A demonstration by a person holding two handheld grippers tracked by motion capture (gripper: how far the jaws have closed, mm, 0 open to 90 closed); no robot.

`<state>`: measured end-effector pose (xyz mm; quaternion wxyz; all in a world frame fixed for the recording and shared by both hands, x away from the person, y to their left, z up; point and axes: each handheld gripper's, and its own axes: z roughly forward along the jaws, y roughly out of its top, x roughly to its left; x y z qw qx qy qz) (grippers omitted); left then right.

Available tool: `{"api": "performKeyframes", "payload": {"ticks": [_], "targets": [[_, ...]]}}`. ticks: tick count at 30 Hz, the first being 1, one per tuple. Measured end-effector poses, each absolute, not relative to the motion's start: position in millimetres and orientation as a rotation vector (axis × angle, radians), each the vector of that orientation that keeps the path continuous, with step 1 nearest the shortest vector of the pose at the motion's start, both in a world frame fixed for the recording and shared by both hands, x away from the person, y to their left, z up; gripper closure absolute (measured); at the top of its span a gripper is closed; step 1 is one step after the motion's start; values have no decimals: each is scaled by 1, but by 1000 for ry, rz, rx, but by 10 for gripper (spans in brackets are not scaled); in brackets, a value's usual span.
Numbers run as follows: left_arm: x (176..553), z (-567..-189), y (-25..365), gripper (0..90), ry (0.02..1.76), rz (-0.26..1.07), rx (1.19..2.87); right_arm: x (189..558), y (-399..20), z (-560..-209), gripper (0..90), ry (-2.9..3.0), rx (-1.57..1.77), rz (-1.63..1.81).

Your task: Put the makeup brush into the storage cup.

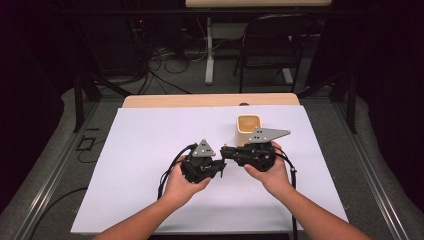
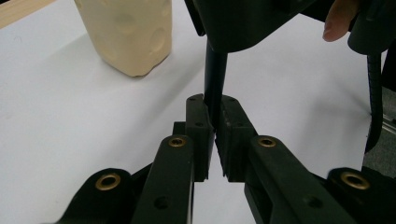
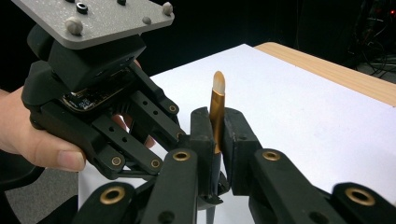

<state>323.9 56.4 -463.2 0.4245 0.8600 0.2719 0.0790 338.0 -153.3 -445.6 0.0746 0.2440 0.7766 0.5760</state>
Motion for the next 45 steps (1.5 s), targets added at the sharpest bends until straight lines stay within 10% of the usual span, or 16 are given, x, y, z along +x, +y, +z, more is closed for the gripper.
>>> {"api": "performKeyframes", "payload": {"ticks": [45], "targets": [[329, -463, 78, 481, 726, 236, 2039, 346, -176, -424, 838, 2250, 748, 1662]]}}
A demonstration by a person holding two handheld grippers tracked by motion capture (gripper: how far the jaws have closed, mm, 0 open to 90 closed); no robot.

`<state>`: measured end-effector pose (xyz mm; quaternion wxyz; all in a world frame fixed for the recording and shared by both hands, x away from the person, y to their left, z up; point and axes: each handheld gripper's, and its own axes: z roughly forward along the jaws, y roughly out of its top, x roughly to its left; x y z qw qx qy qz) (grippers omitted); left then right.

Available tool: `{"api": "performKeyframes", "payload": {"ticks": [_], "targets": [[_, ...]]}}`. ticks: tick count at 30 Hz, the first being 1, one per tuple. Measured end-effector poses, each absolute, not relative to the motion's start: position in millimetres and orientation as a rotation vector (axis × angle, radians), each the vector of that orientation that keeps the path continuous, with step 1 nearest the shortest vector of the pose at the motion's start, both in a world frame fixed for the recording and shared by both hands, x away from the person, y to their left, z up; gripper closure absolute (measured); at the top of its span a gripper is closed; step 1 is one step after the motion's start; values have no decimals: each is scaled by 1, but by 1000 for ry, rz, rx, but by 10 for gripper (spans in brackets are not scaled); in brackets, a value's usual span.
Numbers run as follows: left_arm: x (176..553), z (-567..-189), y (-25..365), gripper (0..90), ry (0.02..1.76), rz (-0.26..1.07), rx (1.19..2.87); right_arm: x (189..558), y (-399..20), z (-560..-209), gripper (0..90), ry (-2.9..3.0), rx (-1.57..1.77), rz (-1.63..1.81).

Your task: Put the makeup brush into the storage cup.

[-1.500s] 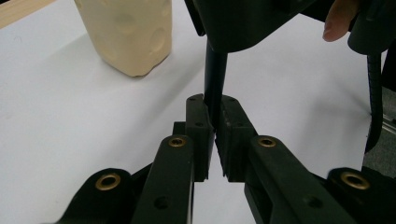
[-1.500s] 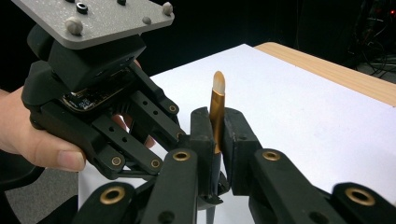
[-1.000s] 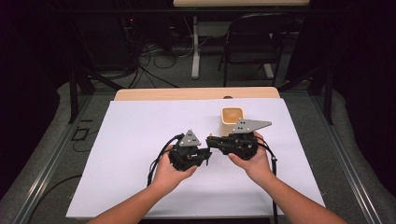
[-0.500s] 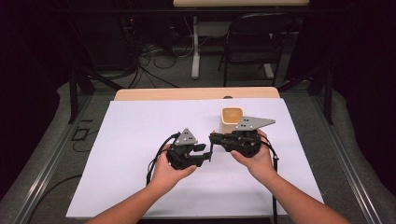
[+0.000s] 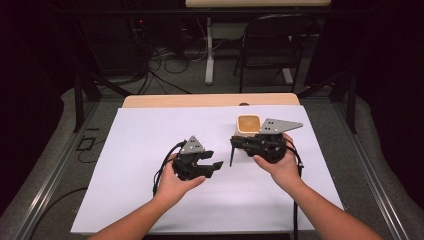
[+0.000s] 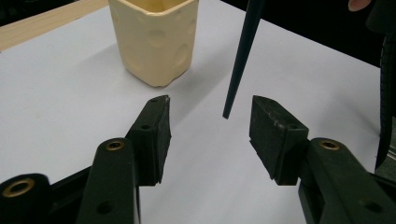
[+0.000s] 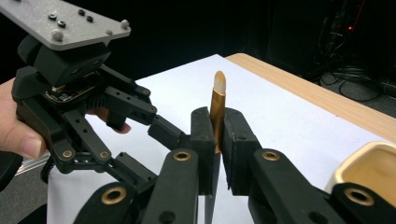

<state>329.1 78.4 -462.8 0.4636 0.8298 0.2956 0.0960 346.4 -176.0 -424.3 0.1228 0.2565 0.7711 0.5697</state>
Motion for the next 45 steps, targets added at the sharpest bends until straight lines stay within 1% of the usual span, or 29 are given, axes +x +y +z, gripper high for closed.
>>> {"api": "performKeyframes", "payload": {"ticks": [15, 21, 33, 45], "targets": [[324, -457, 96, 409, 745, 309, 2008, 351, -184, -408, 838, 2221, 734, 1644], [322, -456, 103, 396, 739, 339, 2008, 355, -185, -401, 838, 2214, 727, 1635], [322, -453, 116, 393, 763, 351, 1978, 358, -191, -393, 838, 2204, 732, 1625], [322, -453, 134, 396, 825, 381, 1959, 367, -212, -383, 838, 2160, 775, 1591]]}}
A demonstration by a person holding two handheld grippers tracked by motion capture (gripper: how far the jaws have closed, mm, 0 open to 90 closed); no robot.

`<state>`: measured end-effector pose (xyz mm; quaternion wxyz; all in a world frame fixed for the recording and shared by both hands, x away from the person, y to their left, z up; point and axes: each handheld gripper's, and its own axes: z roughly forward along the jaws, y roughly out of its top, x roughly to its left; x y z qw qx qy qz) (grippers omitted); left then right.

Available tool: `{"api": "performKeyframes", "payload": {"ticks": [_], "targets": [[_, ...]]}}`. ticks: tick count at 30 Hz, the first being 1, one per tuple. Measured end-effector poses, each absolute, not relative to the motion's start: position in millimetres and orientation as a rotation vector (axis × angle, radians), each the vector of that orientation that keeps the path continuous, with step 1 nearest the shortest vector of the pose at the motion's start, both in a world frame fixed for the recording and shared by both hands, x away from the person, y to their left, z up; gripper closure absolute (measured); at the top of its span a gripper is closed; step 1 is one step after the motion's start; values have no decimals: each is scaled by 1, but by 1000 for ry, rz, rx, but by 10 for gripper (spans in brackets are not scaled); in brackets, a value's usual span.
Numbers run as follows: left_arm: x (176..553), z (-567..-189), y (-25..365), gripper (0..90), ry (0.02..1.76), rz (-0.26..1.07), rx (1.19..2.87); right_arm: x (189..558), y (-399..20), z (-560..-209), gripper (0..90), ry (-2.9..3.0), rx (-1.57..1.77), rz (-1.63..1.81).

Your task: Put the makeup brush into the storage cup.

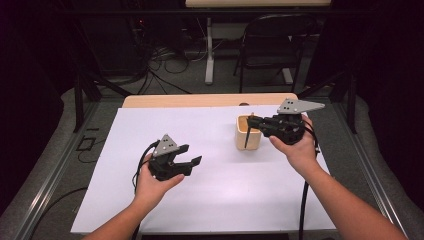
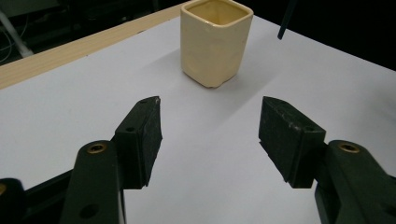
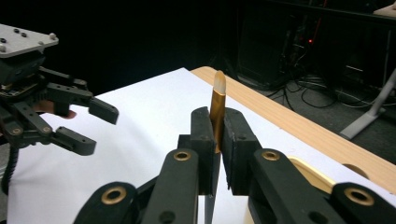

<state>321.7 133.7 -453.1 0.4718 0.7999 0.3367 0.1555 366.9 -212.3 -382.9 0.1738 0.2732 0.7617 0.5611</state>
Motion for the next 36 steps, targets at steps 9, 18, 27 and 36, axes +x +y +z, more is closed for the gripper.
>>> {"api": "performKeyframes", "payload": {"ticks": [9, 18, 27, 36], "targets": [[322, -454, 140, 398, 839, 390, 1956, 373, -220, -378, 838, 2130, 795, 1574], [322, -454, 140, 399, 836, 388, 1953, 382, -220, -371, 838, 2105, 812, 1556], [323, -455, 139, 400, 837, 386, 1947, 397, -218, -366, 838, 2078, 848, 1536], [323, -455, 140, 401, 836, 385, 1947, 408, -218, -365, 838, 2047, 881, 1524]]}}
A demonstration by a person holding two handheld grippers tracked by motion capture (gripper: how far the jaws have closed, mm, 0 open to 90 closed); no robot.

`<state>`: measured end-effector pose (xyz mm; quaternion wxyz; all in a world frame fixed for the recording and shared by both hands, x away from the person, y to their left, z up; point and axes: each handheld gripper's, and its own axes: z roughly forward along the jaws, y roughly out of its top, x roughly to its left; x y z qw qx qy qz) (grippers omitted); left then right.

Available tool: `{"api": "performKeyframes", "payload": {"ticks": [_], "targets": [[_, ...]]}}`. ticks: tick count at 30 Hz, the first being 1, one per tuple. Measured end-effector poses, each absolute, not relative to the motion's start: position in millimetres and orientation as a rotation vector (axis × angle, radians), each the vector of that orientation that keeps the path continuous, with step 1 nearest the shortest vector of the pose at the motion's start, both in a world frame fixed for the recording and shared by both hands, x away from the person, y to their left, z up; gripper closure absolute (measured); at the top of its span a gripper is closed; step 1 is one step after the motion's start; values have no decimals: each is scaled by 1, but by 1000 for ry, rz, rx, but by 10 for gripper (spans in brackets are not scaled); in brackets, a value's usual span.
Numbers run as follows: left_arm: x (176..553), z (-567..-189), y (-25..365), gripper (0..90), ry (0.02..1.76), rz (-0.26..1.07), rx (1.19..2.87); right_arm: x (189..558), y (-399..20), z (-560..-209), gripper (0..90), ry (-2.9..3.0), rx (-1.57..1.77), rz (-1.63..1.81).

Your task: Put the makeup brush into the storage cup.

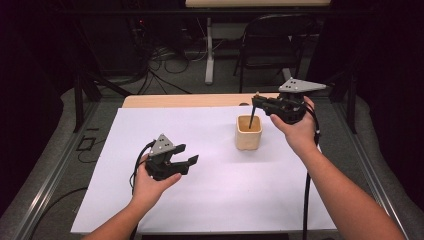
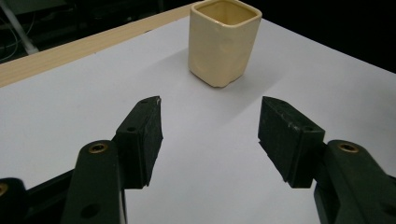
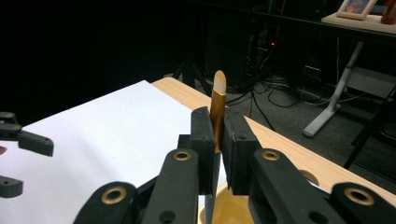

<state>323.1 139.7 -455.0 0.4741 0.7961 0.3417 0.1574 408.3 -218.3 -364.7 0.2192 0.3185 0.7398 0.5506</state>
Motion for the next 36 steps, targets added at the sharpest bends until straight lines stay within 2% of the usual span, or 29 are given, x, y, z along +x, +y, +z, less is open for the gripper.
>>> {"api": "performKeyframes", "payload": {"ticks": [36], "targets": [[324, -456, 137, 402, 831, 373, 1944, 435, -217, -384, 838, 2018, 965, 1463]]}}
